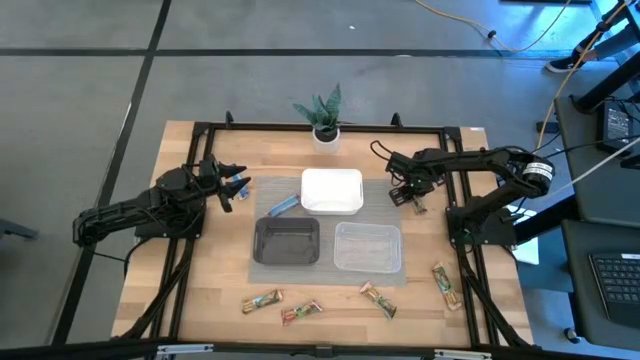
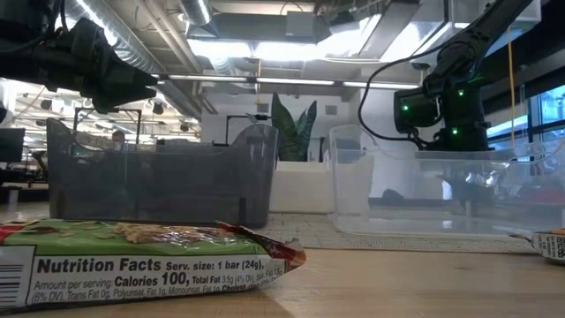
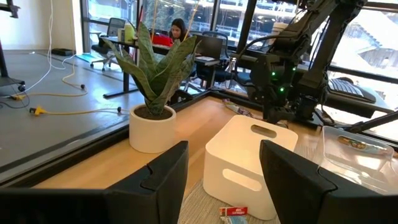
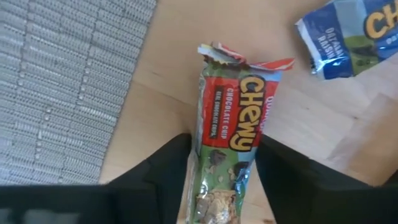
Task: Pick and place Granola Bars by type
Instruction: Put the top right red granola bar into the white bin
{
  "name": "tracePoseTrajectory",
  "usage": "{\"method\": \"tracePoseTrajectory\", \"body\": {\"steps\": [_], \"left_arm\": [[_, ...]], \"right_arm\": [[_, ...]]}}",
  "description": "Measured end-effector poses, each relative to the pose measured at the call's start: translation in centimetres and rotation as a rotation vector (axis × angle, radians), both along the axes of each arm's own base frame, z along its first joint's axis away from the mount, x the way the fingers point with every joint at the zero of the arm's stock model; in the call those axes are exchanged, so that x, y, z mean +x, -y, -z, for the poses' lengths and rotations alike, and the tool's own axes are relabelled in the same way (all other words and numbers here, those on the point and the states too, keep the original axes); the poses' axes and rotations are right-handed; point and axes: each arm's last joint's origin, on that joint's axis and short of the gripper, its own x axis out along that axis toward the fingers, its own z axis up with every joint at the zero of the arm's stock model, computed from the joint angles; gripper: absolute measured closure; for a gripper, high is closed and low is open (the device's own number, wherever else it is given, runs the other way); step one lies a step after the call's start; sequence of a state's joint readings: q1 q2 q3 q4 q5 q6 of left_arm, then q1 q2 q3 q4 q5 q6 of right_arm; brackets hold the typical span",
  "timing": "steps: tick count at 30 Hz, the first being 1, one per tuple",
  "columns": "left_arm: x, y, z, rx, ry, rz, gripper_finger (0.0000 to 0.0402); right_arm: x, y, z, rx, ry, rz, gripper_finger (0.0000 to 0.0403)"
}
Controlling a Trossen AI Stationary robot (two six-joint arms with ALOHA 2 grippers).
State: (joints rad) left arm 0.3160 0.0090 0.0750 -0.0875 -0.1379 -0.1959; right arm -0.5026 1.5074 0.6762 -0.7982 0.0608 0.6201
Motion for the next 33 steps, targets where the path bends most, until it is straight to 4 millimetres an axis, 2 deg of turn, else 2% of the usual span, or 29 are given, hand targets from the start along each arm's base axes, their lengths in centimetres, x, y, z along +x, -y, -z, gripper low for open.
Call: {"method": "tracePoseTrajectory", "body": {"steps": [9, 19, 26, 33], "left_arm": [[0.0, 0.0, 0.1, -0.004, -0.012, 0.001, 0.0210], [0.0, 0.0, 0.2, -0.008, -0.023, 0.001, 0.0210], [0.0, 0.0, 0.2, -0.007, -0.022, 0.001, 0.0210], [0.0, 0.0, 0.2, -0.007, -0.020, 0.001, 0.0210]], "right_arm": [[0.1, 0.0, 0.0, 0.004, 0.010, -0.037, 0.0300], [0.3, 0.1, -0.7, 0.026, -0.022, -0.090, 0.0312], [2.6, 1.3, -3.9, -0.013, 0.057, -0.163, 0.0313], [6.3, 2.3, -9.6, -0.135, 0.239, -0.259, 0.0313]]}}
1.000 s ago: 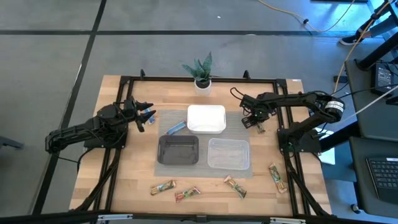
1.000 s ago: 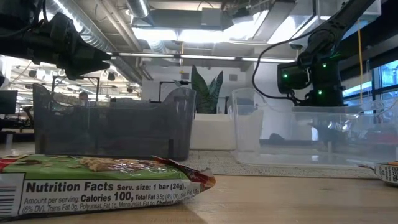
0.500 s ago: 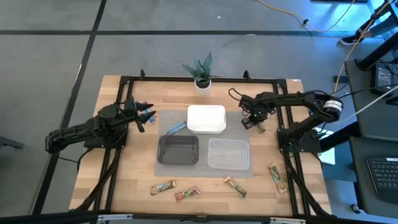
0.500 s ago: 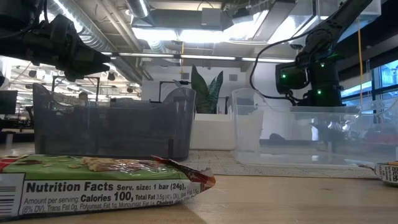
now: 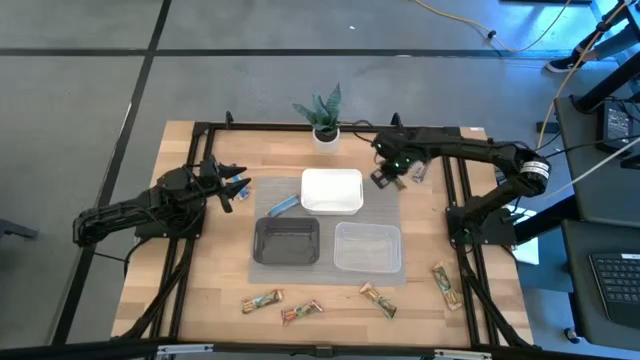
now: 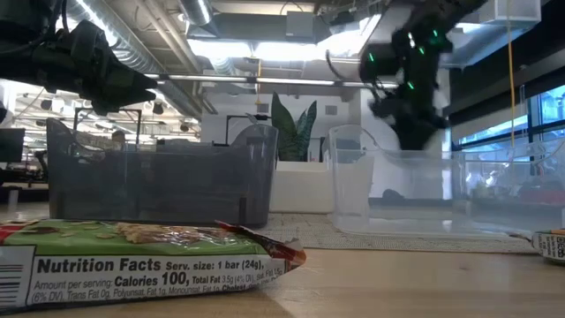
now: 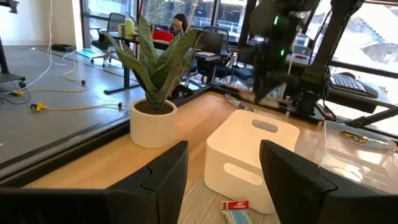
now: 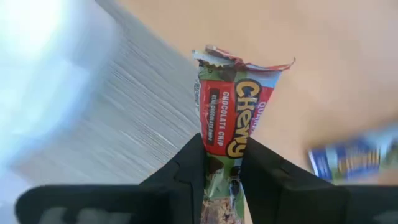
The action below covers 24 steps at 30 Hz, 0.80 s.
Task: Pick and place Granola Bars by type
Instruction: Put the top right red granola bar into the white bin
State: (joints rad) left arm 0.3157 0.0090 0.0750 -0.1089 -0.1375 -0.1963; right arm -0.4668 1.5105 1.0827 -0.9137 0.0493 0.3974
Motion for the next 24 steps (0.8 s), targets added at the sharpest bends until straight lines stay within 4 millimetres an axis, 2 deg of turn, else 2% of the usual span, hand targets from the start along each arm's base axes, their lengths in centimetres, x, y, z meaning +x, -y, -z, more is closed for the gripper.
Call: {"method": "tracePoseTrajectory", "body": {"steps": [7, 12, 18, 24], "left_arm": [[0.0, 0.0, 0.0, 0.000, 0.000, 0.000, 0.0210], [0.0, 0.0, 0.0, 0.000, 0.000, 0.000, 0.0210], [0.0, 0.0, 0.0, 0.000, 0.000, 0.000, 0.0210], [0.0, 0.0, 0.0, 0.000, 0.000, 0.000, 0.0210]], "right_arm": [[3.8, -0.9, -6.4, -0.224, 0.222, -0.201, 0.0313], [6.4, -2.8, -7.9, -0.343, 0.420, -0.342, 0.0313], [9.3, -4.3, -5.9, -0.357, 0.468, -0.425, 0.0313], [11.9, -5.0, -1.6, -0.322, 0.370, -0.511, 0.0313]]}}
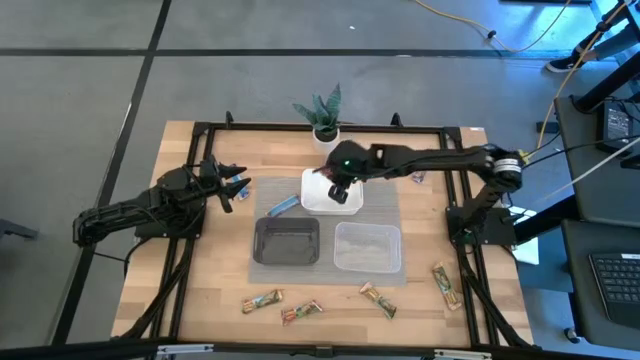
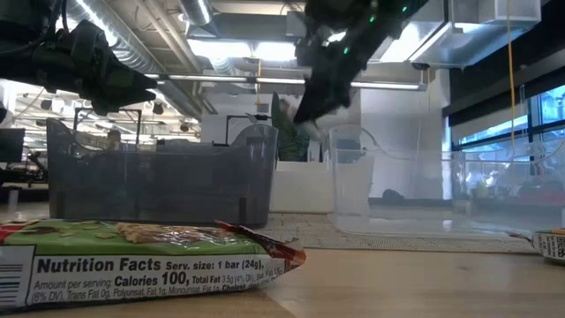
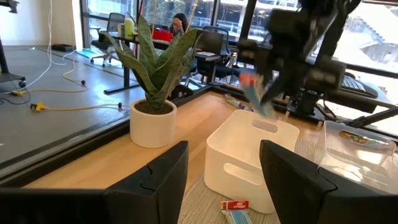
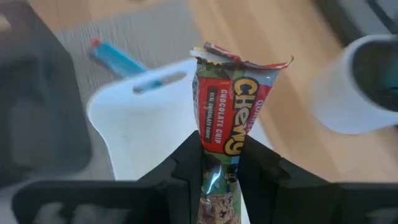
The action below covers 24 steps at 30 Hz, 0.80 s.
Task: Pick and place Granola Bars by type
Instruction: Put the top right red granola bar into the white bin
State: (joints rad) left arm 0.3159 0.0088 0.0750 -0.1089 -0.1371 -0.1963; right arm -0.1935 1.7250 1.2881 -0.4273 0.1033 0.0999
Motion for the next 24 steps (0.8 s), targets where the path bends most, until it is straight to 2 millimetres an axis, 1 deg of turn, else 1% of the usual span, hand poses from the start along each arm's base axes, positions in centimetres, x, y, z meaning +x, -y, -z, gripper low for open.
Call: {"method": "tracePoseTrajectory", "body": {"steps": [5, 10, 13, 24], "left_arm": [[0.0, 0.0, 0.0, 0.000, 0.000, 0.000, 0.0210], [0.0, 0.0, 0.0, 0.000, 0.000, 0.000, 0.0210], [0.0, 0.0, 0.0, 0.000, 0.000, 0.000, 0.0210], [0.0, 0.0, 0.0, -0.026, 0.013, -0.001, 0.0210]], "right_arm": [[1.3, -0.4, 3.4, -0.001, -0.098, -0.040, 0.0313], [1.8, -0.3, 5.4, 0.029, -0.146, -0.016, 0.0313], [1.8, -0.3, 5.8, 0.042, -0.157, -0.001, 0.0312], [1.9, -0.4, 5.8, 0.066, -0.149, -0.011, 0.0312]]}}
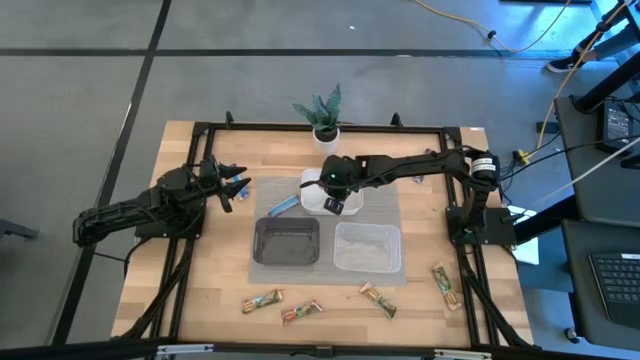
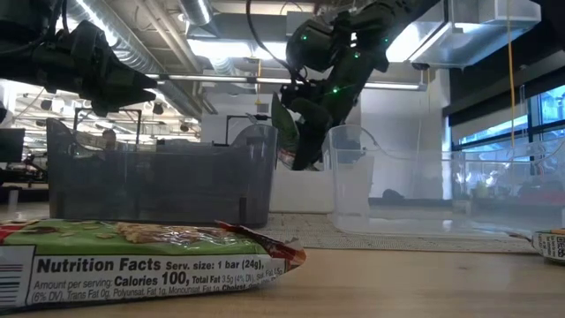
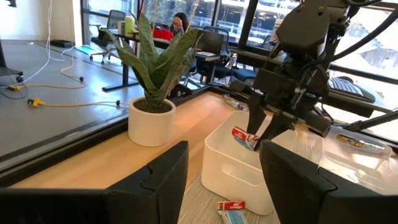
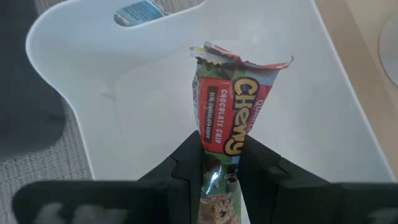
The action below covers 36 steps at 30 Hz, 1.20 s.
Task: Pick and place Granola Bars by type
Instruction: Put the top right red granola bar into the white bin, then put the right yellow granola bar into the transparent bin
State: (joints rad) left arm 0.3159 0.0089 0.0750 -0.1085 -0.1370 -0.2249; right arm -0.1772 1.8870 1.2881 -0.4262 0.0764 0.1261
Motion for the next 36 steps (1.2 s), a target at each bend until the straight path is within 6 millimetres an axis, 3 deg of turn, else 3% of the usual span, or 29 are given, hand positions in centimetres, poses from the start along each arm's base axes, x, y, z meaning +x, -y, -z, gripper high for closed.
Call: {"method": "tracePoseTrajectory", "body": {"steps": [6, 15, 21, 25, 33, 36], "left_arm": [[0.0, 0.0, 0.0, 0.000, 0.000, 0.000, 0.0210], [0.0, 0.0, 0.0, 0.001, 0.000, 0.000, 0.0210], [0.0, 0.0, 0.0, 0.002, -0.001, 0.000, 0.0210], [0.0, 0.0, 0.0, 0.003, 0.003, 0.000, 0.0210], [0.0, 0.0, -0.1, 0.005, 0.007, -0.001, 0.0210], [0.0, 0.0, -0.1, 0.004, 0.007, 0.000, 0.0210]], "right_arm": [[0.0, 0.0, 0.0, 0.000, 0.000, 0.000, 0.0304], [-0.1, 0.0, -0.5, 0.007, -0.032, 0.003, 0.0231], [-0.3, -0.1, -5.0, 0.026, -0.138, 0.002, 0.0216], [-1.7, -0.9, -8.0, 0.059, -0.192, 0.040, 0.0219], [-6.8, -5.3, -13.1, 0.140, -0.222, 0.135, 0.0219], [-8.5, -7.5, -13.9, 0.176, -0.261, 0.219, 0.0219]]}}
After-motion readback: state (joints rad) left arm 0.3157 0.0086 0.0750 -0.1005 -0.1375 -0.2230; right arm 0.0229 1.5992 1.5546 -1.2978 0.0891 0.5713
